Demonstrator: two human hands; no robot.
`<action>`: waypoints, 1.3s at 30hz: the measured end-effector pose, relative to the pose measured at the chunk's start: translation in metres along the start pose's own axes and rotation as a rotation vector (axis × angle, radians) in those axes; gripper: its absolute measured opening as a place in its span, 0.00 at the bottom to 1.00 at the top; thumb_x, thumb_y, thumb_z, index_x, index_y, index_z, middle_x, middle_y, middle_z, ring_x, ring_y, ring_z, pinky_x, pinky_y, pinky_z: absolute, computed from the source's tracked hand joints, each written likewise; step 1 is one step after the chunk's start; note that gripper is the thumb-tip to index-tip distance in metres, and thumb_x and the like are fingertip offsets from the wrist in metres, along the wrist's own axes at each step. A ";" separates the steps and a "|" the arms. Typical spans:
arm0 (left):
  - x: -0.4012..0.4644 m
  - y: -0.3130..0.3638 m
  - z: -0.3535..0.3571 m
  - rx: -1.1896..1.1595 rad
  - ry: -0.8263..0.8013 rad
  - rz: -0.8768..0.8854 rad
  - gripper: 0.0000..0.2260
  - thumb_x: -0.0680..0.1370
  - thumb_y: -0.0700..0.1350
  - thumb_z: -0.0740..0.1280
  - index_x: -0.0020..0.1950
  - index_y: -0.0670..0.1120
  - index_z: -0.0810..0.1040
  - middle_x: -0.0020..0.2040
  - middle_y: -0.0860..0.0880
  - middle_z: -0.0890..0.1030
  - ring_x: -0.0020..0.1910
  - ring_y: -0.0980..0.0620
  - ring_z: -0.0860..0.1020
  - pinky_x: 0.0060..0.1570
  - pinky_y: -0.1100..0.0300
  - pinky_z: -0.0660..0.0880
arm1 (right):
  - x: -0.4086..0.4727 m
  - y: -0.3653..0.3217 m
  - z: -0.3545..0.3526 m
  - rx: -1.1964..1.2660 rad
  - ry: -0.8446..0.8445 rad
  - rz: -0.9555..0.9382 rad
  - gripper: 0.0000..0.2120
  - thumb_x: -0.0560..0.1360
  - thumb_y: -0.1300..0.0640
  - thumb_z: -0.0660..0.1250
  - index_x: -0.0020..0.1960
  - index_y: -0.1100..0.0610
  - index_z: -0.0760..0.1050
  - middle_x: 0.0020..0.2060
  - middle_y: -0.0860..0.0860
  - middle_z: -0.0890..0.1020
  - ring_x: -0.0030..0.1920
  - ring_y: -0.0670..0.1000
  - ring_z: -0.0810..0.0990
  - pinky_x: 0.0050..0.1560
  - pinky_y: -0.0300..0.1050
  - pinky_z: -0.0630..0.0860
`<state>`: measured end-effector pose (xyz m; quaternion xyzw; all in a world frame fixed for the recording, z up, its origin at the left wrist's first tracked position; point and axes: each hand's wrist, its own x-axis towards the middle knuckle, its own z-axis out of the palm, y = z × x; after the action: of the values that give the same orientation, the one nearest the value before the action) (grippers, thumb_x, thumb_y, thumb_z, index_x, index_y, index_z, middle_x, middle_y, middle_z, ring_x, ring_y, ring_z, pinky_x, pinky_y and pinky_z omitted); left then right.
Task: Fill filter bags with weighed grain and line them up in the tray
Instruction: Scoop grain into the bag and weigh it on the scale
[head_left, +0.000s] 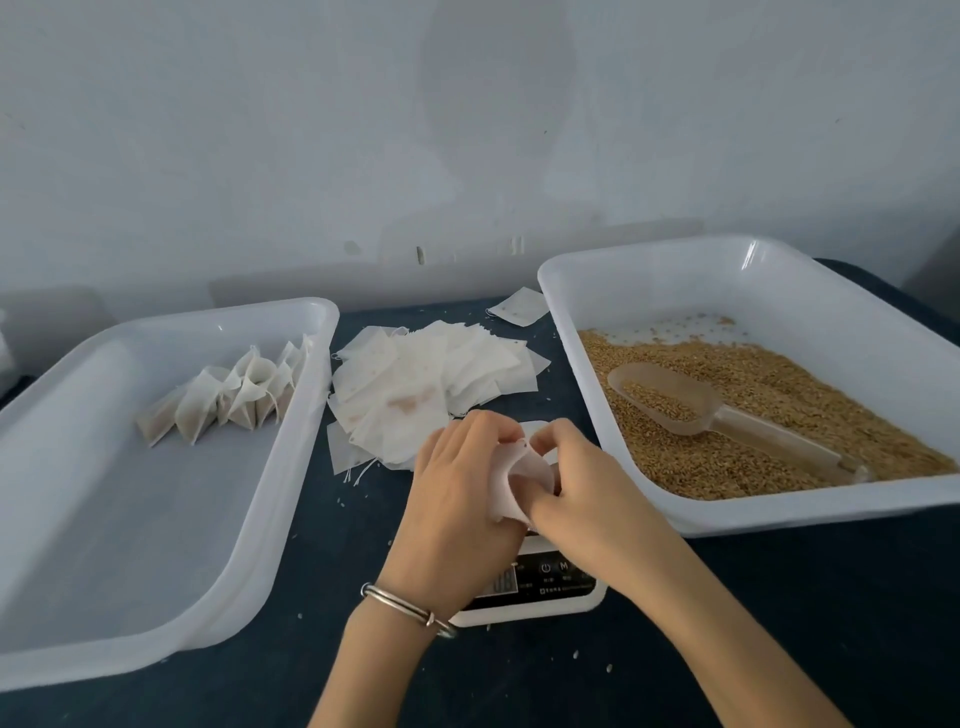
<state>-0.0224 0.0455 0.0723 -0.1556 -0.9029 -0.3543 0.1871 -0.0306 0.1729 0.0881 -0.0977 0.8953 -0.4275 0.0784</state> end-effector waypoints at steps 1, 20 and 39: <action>0.000 0.002 -0.001 -0.014 -0.005 -0.001 0.19 0.64 0.38 0.69 0.48 0.55 0.66 0.44 0.60 0.72 0.46 0.59 0.72 0.50 0.57 0.71 | -0.001 -0.001 -0.003 0.008 -0.021 0.011 0.08 0.76 0.51 0.62 0.50 0.45 0.63 0.33 0.45 0.75 0.31 0.42 0.74 0.30 0.37 0.67; -0.007 0.015 -0.009 -0.095 -0.130 -0.122 0.15 0.71 0.34 0.66 0.43 0.51 0.64 0.40 0.52 0.71 0.38 0.56 0.67 0.39 0.69 0.65 | 0.051 0.053 -0.119 -0.371 0.142 0.197 0.19 0.78 0.49 0.62 0.65 0.57 0.71 0.56 0.52 0.80 0.53 0.54 0.81 0.52 0.49 0.77; 0.004 -0.008 -0.007 -0.145 -0.129 -0.157 0.17 0.68 0.32 0.66 0.45 0.52 0.66 0.42 0.54 0.73 0.38 0.61 0.69 0.39 0.71 0.68 | 0.063 0.075 -0.178 -1.164 0.057 0.533 0.05 0.75 0.57 0.64 0.44 0.51 0.78 0.40 0.49 0.80 0.42 0.51 0.77 0.55 0.51 0.67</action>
<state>-0.0276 0.0356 0.0735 -0.1199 -0.8944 -0.4217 0.0884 -0.1399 0.3374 0.1369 0.1129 0.9762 0.1605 0.0924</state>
